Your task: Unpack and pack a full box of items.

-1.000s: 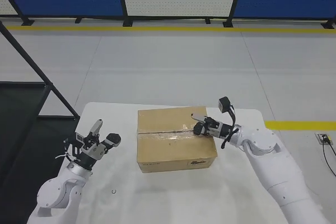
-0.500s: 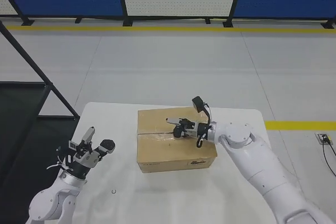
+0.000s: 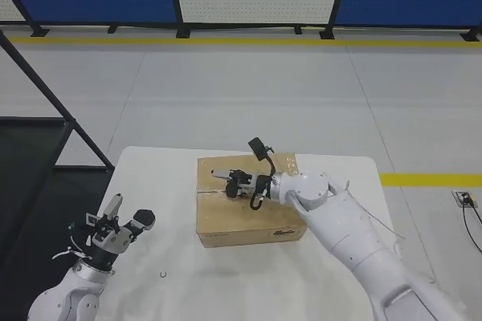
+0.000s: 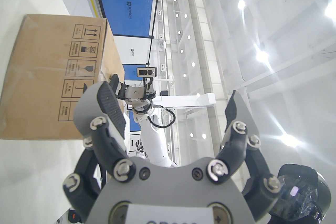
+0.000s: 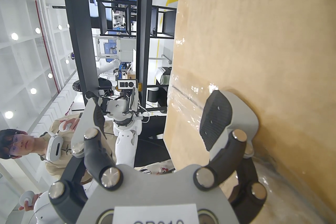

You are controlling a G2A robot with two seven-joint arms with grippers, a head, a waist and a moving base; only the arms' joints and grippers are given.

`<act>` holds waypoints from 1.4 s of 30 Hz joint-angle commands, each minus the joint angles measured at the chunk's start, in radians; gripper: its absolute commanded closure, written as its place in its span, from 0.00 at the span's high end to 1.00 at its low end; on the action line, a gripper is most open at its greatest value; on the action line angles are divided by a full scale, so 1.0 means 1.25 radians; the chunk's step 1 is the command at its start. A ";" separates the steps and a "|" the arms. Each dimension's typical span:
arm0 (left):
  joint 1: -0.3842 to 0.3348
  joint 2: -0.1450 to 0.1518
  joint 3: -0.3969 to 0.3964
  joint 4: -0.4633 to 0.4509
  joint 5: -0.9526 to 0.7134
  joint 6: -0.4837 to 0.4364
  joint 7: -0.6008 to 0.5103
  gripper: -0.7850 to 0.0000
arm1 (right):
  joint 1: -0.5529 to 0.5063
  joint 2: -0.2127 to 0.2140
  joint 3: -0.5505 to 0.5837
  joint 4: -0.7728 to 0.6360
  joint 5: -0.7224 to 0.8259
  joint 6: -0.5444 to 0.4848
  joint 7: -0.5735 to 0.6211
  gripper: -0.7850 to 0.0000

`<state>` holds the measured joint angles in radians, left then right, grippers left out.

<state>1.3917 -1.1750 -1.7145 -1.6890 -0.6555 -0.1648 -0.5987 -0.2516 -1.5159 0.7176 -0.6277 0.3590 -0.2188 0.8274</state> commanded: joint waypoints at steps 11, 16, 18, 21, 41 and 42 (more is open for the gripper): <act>0.028 0.004 -0.025 0.001 -0.016 -0.011 -0.045 1.00 | 0.022 -0.054 -0.027 0.045 0.005 -0.036 -0.018 1.00; 0.026 0.006 -0.027 0.007 -0.015 -0.006 -0.064 1.00 | 0.024 -0.046 0.004 0.043 -0.008 -0.137 -0.033 1.00; 0.022 0.007 -0.025 0.011 -0.013 -0.005 -0.069 1.00 | 0.013 -0.030 0.031 0.028 -0.019 -0.193 -0.047 1.00; 0.013 0.008 -0.019 0.016 -0.007 -0.001 -0.076 1.00 | -0.024 0.004 0.090 -0.025 -0.033 -0.269 -0.062 1.00; -0.032 0.012 -0.002 0.033 0.006 0.025 -0.092 1.00 | -0.574 0.170 0.542 -0.769 -0.217 -0.305 -0.206 1.00; -0.032 0.012 -0.002 0.033 0.006 0.025 -0.092 1.00 | -0.573 0.170 0.541 -0.767 -0.217 -0.305 -0.205 1.00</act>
<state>1.3518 -1.1602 -1.7166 -1.6478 -0.6481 -0.1340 -0.7139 -0.9673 -1.3032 1.3935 -1.5864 0.0884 -0.5998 0.5708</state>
